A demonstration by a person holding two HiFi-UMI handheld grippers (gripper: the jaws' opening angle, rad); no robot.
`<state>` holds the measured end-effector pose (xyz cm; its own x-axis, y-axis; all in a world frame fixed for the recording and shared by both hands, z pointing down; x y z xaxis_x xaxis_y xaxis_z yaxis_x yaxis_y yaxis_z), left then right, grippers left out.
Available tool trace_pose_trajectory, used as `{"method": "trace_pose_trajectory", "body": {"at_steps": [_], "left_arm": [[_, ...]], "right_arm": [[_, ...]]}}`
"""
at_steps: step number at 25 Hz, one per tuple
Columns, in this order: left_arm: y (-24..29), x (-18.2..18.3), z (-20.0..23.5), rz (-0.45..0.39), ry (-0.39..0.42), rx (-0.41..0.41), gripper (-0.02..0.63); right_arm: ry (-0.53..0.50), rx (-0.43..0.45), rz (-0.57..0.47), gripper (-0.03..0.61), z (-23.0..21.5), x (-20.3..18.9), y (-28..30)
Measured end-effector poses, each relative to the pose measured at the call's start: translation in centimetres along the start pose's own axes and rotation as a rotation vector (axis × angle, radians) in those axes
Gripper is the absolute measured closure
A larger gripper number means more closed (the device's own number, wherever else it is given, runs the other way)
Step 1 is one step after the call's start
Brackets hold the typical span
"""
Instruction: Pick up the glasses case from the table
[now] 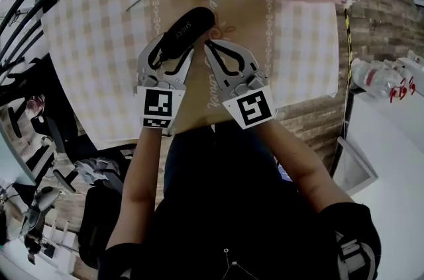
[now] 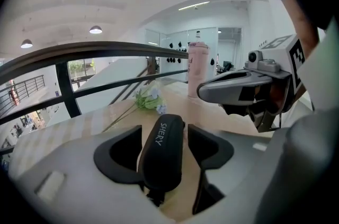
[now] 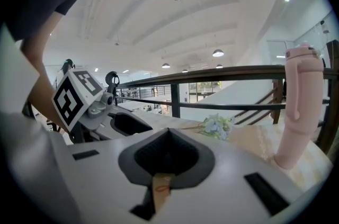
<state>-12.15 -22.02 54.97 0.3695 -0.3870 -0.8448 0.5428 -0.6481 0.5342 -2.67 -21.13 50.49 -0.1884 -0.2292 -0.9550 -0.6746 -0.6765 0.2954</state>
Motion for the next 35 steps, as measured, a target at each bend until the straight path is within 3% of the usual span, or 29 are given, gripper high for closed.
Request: {"method": "trace_pose_trajectory", "body": {"at_steps": [17,26,35], "left_arm": [[2.7,-3.4,-0.2,0.216,0.014,-0.054,0.291],[4.5,-3.9,0.3,0.313,0.061,-0.082,0.244],[5.7,-4.0,0.5,0.394,0.033,-0.161,0.232]], "right_arm": [[0.029,-0.009,0.040,0.570,-1.0,-1.6,0.1],[0.036,-0.007,0.059,0.571,-1.2,-2.1,0.3],[0.044,-0.001,0.062,0.570,-1.3,-2.3,0.6]]}}
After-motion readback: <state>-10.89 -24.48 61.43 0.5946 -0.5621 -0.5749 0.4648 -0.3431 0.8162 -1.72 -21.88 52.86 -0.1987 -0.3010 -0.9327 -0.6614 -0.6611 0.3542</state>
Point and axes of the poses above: the fingertips, and each gripper's own axes: y forward along the fingers, z to its left, x out of its top, the point moved 4 cm from there along -y, backward along the fingers, and after that the axes turned 1 degree about y, right-handed, at the moved point
